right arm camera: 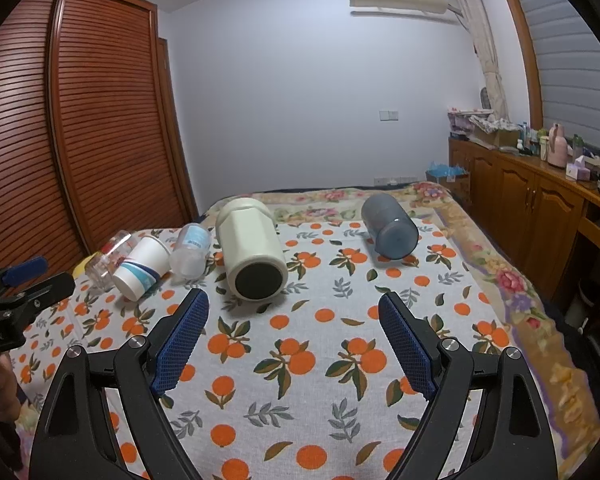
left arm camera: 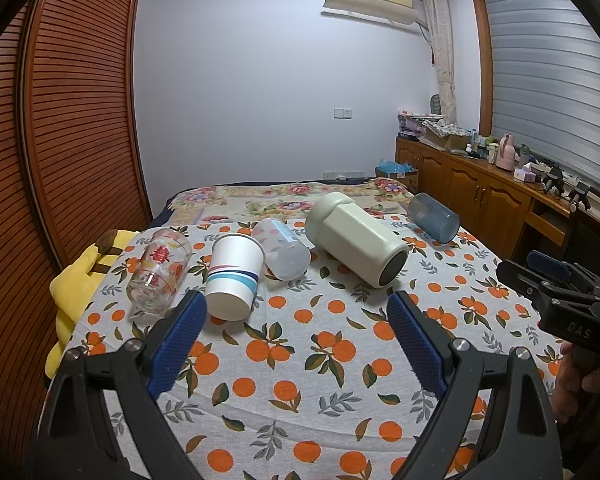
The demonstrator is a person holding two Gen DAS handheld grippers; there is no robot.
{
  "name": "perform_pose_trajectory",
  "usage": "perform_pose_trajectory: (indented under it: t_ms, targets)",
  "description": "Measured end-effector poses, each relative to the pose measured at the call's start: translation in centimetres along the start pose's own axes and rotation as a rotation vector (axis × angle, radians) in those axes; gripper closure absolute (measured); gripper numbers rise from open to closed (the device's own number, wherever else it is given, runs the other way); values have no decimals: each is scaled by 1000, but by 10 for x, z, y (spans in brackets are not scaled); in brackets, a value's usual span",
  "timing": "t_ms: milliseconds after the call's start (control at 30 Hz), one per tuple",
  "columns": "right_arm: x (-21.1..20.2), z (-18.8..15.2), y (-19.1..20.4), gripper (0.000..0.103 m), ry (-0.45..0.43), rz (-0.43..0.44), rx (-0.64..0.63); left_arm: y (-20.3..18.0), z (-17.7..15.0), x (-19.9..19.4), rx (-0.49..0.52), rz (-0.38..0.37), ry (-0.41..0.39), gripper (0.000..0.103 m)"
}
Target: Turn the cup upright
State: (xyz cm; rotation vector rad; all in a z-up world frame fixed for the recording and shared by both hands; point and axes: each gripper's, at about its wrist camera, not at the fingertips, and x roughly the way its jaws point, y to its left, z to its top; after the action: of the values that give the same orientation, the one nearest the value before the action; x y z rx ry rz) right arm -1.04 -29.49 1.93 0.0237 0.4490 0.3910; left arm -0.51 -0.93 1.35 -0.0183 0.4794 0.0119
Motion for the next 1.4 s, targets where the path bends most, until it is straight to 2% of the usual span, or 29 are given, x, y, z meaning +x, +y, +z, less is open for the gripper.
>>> perform_pose_trajectory:
  t_ms: [400,800,1200,1400]
  targets:
    - [-1,12,-1,14,-2,-8,-11,1,5,3,1,-4,-1,11]
    - [35,55,-39,14,58,-50,-21,7,18,46,8,-25,36,11]
    - [103,85,-89,17,167,-99,-11,9,29,90,0,-59,61,11]
    - [161,90,-107,19,290,-119,-48,6,39,107,-4,-88,67,11]
